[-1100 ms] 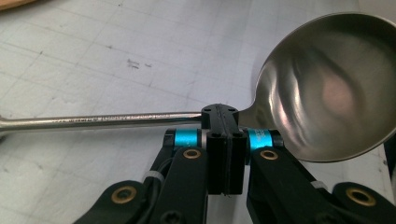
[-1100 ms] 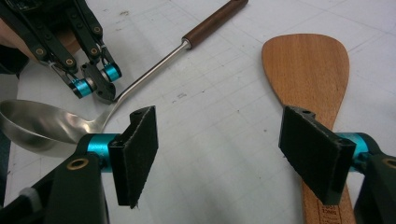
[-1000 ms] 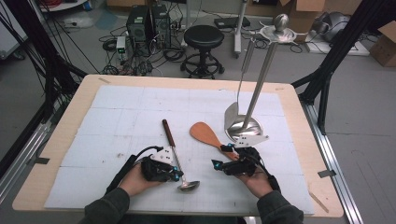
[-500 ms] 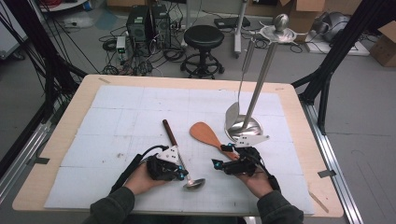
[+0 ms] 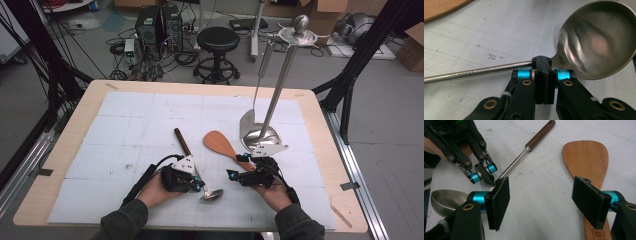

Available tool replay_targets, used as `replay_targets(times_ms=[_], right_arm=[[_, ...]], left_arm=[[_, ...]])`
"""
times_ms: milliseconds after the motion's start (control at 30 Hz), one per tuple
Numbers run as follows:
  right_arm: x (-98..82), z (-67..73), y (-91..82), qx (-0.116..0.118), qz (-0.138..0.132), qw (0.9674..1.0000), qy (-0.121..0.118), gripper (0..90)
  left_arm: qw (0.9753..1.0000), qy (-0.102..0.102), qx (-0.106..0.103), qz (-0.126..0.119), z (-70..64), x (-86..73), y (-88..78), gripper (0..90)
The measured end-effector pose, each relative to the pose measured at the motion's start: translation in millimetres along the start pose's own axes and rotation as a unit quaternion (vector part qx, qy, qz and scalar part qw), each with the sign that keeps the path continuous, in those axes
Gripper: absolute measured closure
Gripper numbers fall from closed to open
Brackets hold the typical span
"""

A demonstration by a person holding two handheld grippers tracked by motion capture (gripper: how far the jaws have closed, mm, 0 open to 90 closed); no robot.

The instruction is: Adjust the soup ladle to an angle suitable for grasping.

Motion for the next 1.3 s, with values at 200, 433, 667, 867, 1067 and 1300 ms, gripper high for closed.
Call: replay_targets(times_ms=[200,433,667,867,1067,1300], right_arm=[[1.3,-1.3,1.3,-0.002,-0.002,1.0000,-0.002,30.3],[4.9,-3.0,6.8,0.002,0.002,1.0000,0.006,31.9],[14.2,-1.5,15.8,0.007,0.010,0.9999,0.006,32.8],[19.0,2.0,24.0,0.012,0.018,0.9998,0.002,32.9],[18.7,0.6,22.4,0.010,0.017,0.9998,0.001,32.7],[18.4,2.5,22.1,0.014,0.019,0.9997,0.000,32.2]], left_arm=[[1.0000,-0.001,0.001,-0.002,0.2,1.6,2.2,89.7],[1.0000,0.002,0.003,-0.001,0.1,1.4,1.6,89.6],[1.0000,0.007,0.002,-0.005,-0.8,2.4,-3.7,89.6],[0.9998,0.017,-0.005,0.006,-5.2,0.8,0.2,89.6],[0.9997,0.020,-0.012,0.006,-6.4,1.0,1.0,89.6],[0.9996,0.022,-0.014,0.007,-8.5,1.0,1.0,89.6]])
Point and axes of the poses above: each handheld gripper's, and its own axes: y roughly forward along the jaws, x roughly out of its top, z roughly to its left, the point moved 4 cm from there along y, roughly forward along the jaws, and after that the axes turned 5 degrees about x, right-handed, at the moved point
